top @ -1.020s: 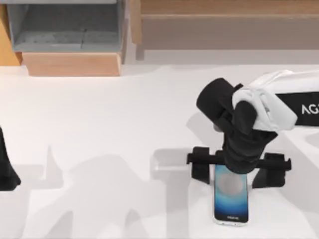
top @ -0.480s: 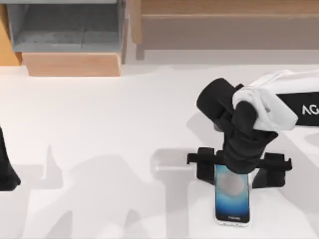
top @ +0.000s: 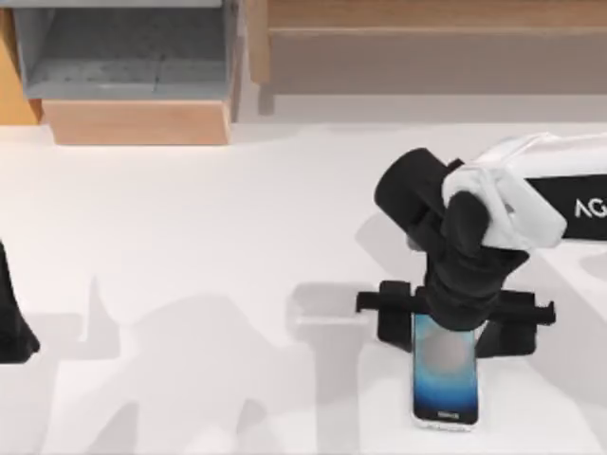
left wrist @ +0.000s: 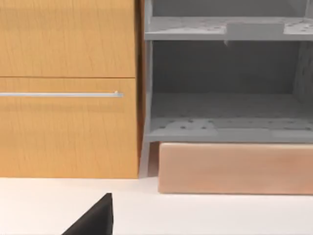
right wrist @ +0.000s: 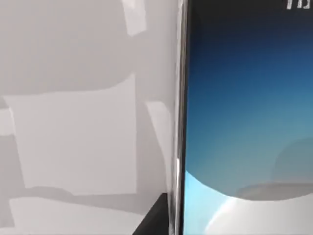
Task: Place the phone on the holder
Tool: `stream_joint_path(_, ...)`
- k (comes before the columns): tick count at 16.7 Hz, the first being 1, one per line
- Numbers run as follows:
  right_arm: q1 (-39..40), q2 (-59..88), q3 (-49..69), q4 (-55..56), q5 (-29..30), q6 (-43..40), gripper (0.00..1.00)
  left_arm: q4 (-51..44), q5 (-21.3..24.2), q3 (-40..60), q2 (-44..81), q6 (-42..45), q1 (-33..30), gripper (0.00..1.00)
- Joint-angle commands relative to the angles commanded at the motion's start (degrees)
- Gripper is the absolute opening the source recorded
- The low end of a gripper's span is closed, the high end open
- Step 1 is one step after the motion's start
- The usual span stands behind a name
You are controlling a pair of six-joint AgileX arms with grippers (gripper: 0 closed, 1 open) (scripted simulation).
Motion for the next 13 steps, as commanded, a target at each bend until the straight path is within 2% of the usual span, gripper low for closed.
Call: stream_joint_path(13,-0.73,-3.26,2.93,-3.73,-0.42,-0.27,0.00,0.00,0.00,0.00,0.00,0.00,0.00,1.00)
